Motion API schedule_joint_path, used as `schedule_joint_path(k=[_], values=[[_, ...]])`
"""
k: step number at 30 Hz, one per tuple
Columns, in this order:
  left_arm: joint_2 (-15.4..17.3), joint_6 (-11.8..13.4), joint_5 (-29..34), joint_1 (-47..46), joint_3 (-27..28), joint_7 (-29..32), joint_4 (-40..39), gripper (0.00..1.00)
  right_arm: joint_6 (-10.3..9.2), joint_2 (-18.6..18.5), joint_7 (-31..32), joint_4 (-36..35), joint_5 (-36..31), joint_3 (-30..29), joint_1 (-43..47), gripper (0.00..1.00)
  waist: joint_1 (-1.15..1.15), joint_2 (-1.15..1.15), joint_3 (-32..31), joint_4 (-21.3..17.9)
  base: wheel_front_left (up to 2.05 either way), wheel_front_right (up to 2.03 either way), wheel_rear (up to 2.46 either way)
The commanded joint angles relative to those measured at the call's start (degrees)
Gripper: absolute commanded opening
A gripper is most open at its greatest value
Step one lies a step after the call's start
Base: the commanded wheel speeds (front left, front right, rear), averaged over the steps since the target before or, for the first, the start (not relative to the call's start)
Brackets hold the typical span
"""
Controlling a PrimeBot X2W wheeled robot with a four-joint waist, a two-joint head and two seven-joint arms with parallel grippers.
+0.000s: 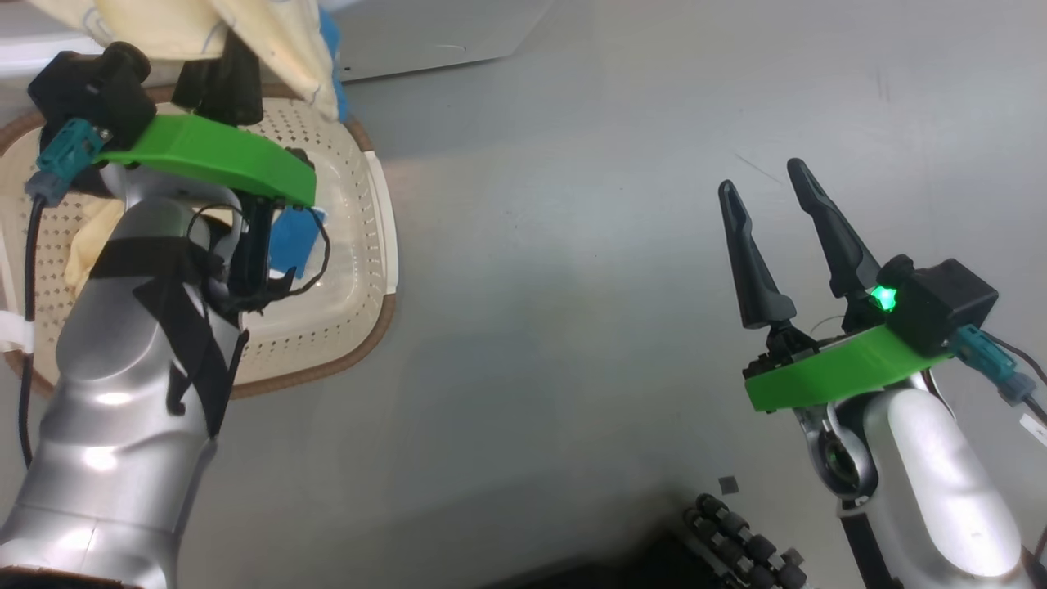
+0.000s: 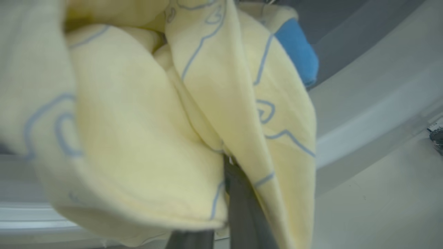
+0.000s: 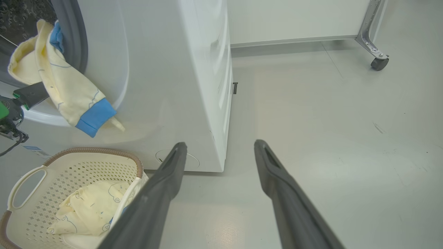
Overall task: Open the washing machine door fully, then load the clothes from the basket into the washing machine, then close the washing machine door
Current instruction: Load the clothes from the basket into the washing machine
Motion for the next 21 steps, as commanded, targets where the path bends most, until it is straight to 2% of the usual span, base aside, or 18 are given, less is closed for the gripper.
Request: schedule_joint_path(k=[1, 14, 21], values=[[1.4, -0.2, -0.3, 0.4, 0.8, -0.4, -2.3, 0.00, 0.21, -0.5, -0.4, -1.3, -0.2, 0.6, 0.7, 1.00, 0.00, 0.00, -0.2, 0.1, 0.00, 0.00, 0.00], [2.9, -0.2, -3.7, 2.5, -1.8, -0.3, -5.9, 0.00, 0.21, -0.5, -0.4, -1.0, -0.1, 0.4, 1.1, 1.00, 0.00, 0.00, -2.1, 1.6, 0.00, 0.00, 0.00], [4.8, 1.0, -3.3, 1.6, -1.3, 0.7, -8.3, 0.00, 0.21, -0.5, -0.4, -0.8, 0.0, 0.4, 1.5, 1.00, 0.00, 0.00, -3.0, 1.7, 0.00, 0.00, 0.00]])
